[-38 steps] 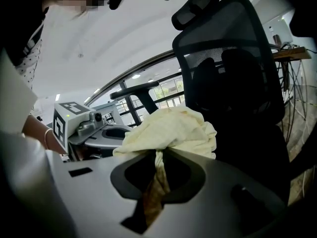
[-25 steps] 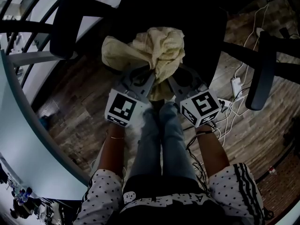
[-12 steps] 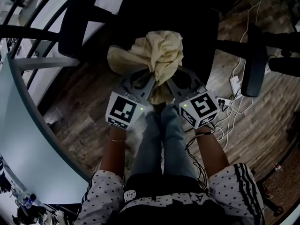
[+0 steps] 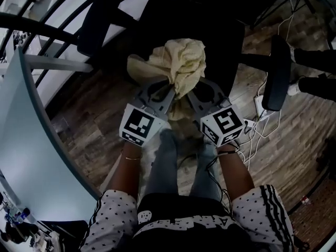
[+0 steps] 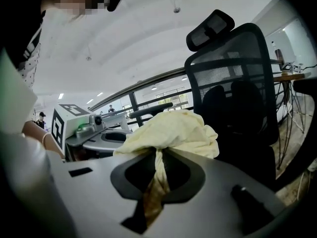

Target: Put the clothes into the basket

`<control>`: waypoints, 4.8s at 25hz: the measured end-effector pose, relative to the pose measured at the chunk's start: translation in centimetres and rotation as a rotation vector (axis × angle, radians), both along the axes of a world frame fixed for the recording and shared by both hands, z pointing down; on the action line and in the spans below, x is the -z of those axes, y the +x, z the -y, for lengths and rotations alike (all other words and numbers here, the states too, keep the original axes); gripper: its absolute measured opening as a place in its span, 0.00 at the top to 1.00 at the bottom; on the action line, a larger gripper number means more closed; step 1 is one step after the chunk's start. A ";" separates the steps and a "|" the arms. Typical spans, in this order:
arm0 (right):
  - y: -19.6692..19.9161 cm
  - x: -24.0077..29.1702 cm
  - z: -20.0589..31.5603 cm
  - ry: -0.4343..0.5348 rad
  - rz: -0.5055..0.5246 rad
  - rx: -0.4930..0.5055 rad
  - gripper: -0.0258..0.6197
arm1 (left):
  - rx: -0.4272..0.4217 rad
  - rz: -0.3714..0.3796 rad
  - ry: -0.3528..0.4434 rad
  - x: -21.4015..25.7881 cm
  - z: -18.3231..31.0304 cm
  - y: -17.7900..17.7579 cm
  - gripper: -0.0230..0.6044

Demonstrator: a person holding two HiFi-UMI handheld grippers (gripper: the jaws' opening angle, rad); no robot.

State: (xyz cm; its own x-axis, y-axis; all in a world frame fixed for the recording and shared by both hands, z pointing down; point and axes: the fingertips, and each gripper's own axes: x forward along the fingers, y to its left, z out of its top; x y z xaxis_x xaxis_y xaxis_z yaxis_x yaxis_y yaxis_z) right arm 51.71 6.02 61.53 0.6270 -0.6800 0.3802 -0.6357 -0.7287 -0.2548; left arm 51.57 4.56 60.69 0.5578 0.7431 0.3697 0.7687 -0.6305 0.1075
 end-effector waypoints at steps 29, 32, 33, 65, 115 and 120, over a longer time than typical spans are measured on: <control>-4.4 7.8 -7.8 0.010 -0.061 0.043 0.89 | 0.117 -0.051 -0.034 7.8 -7.8 -4.7 0.92; -4.4 8.7 -8.8 0.020 -0.063 0.034 0.89 | 0.114 -0.055 -0.027 8.7 -8.8 -4.8 0.92; -4.5 9.1 -9.0 0.021 -0.067 0.033 0.89 | 0.113 -0.058 -0.028 9.1 -9.1 -4.8 0.92; -5.7 20.7 -11.1 0.064 -0.167 0.050 0.89 | 0.129 -0.152 -0.011 20.5 -11.2 -6.2 0.92; -12.1 31.0 -15.0 0.147 -0.295 0.270 0.89 | 0.359 -0.300 0.009 30.9 -15.0 -13.0 0.92; -13.0 31.5 -14.2 0.168 -0.302 0.301 0.89 | 0.397 -0.313 0.023 31.4 -14.3 -14.0 0.92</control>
